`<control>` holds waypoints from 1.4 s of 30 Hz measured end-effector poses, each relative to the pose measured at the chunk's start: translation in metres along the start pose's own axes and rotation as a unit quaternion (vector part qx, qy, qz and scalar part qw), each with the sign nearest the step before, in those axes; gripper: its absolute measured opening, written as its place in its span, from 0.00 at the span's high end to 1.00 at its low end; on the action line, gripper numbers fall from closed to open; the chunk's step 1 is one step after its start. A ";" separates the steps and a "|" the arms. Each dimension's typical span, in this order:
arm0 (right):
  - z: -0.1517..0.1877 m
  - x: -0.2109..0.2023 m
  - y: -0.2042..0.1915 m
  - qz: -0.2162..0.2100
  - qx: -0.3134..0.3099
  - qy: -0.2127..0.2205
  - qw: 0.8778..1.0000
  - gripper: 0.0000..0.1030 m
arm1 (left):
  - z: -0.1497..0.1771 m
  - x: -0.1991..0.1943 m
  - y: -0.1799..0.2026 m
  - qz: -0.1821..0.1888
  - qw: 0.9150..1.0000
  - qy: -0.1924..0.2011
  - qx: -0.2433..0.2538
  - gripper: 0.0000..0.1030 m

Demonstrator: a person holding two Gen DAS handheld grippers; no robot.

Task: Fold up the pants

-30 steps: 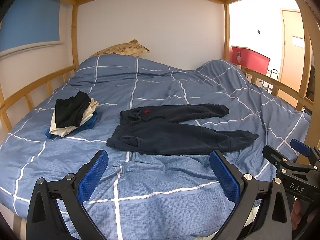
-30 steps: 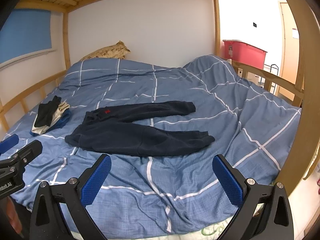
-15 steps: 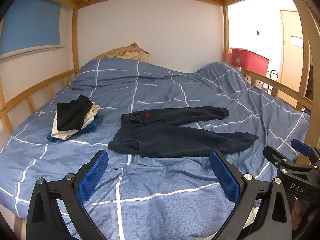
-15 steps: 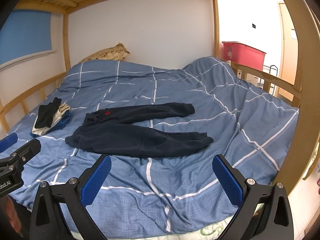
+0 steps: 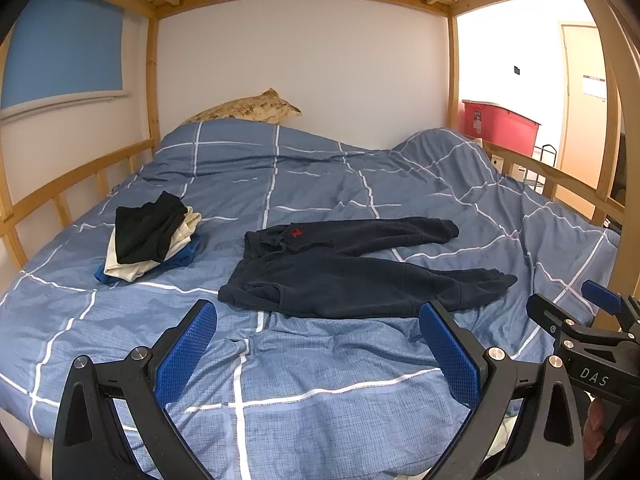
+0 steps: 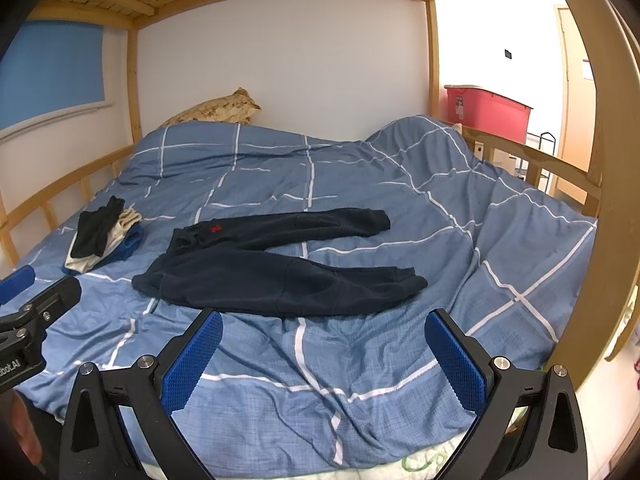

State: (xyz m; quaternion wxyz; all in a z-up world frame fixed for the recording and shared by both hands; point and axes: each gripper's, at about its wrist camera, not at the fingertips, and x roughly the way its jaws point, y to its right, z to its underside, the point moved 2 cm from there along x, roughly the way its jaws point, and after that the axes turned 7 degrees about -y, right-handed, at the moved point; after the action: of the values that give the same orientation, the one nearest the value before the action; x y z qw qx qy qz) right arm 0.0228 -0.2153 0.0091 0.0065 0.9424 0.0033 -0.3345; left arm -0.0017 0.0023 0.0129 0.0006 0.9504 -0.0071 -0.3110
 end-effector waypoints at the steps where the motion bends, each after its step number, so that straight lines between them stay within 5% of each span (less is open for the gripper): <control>1: 0.001 0.000 0.000 -0.001 0.000 0.000 1.000 0.01 | 0.000 0.000 0.000 0.000 1.000 0.000 0.000 0.00; 25: 0.005 0.016 -0.008 -0.018 0.008 -0.004 1.000 0.01 | -0.002 0.019 -0.005 0.008 1.000 -0.003 0.007 0.00; 32: 0.011 0.065 -0.024 -0.007 0.035 -0.005 0.999 0.01 | -0.001 0.086 -0.025 0.029 0.999 -0.004 0.028 0.00; 39: -0.004 0.119 -0.056 0.053 0.018 0.026 0.998 0.01 | -0.011 0.153 -0.046 0.030 0.998 0.001 0.061 0.00; 42: -0.014 0.135 -0.073 0.062 0.016 0.025 0.998 0.01 | -0.014 0.172 -0.059 0.021 0.998 -0.033 0.039 0.00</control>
State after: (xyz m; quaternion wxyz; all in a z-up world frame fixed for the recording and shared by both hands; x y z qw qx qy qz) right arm 0.1360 -0.1418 -0.0660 0.0122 0.9489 -0.0598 -0.3097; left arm 0.1463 0.0590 -0.0779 -0.0298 0.9384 -0.0395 -0.3420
